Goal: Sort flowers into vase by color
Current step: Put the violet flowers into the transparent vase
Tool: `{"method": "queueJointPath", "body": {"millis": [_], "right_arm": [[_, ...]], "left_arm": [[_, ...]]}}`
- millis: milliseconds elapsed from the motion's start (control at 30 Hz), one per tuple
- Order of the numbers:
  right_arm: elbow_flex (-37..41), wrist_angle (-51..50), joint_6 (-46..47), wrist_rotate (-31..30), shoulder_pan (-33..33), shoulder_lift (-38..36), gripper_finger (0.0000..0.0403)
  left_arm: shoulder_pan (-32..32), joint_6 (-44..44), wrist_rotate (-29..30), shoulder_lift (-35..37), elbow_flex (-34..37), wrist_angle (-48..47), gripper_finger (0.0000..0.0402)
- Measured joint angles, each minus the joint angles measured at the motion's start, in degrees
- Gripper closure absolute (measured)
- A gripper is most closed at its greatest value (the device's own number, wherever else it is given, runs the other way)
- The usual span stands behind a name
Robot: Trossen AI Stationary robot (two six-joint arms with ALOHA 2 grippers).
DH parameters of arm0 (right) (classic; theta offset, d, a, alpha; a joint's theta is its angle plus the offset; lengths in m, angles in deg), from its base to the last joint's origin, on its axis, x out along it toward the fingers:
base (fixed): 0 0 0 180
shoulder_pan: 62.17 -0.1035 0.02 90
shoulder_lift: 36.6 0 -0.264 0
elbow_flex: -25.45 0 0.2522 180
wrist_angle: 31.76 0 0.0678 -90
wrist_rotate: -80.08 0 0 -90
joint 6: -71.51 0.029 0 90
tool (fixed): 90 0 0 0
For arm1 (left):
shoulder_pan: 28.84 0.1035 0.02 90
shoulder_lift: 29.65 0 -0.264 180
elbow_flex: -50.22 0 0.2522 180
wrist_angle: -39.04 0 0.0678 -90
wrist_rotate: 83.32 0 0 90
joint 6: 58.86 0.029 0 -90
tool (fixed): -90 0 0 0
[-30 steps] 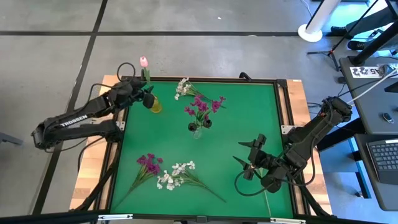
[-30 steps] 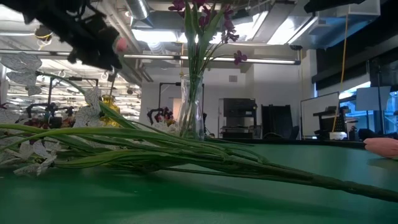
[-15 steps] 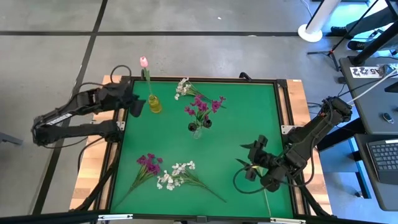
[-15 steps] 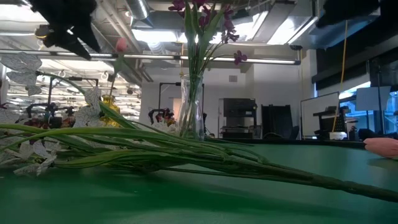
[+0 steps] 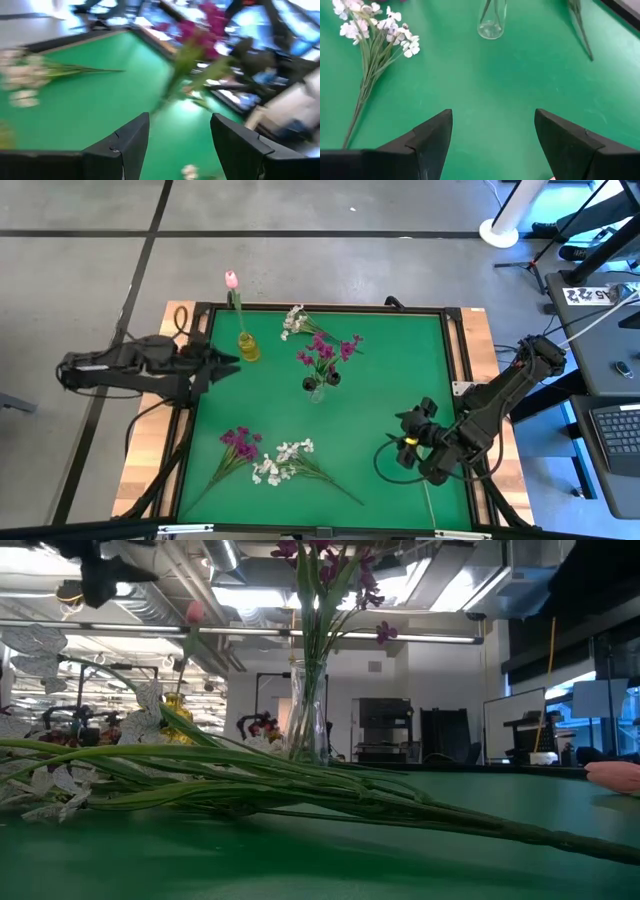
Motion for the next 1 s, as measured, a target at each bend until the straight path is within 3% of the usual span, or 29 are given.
{"method": "queueJointPath", "body": {"millis": [133,233,433,600,800,1000], "right_arm": [[0.00,0.03,0.00,-1.37,0.35,0.00,0.0123],[0.00,0.03,-0.02,-1.40,0.35,0.00,0.0123],[0.00,0.04,-1.09,-1.42,0.35,0.00,0.0123],[0.00,0.04,-2.84,-4.43,0.35,0.00,0.0123],[0.00,0.03,-4.64,-7.27,1.32,0.00,0.0123],[0.00,0.07,-6.80,-5.95,3.75,0.00,0.0123]], "left_arm": [[-6.16,1.15,-0.09,-1.45,5.45,7.54,0.0195],[-10.27,-1.03,1.40,-3.48,8.16,7.97,0.0195],[-19.15,-7.51,6.54,-10.52,9.04,7.71,0.0196],[-25.80,-14.08,6.71,-19.52,8.85,6.91,0.0196],[-32.62,-24.12,3.75,-33.41,2.30,0.08,0.0196],[-39.09,-32.49,2.01,-45.32,-10.48,-14.70,0.0196]]}}
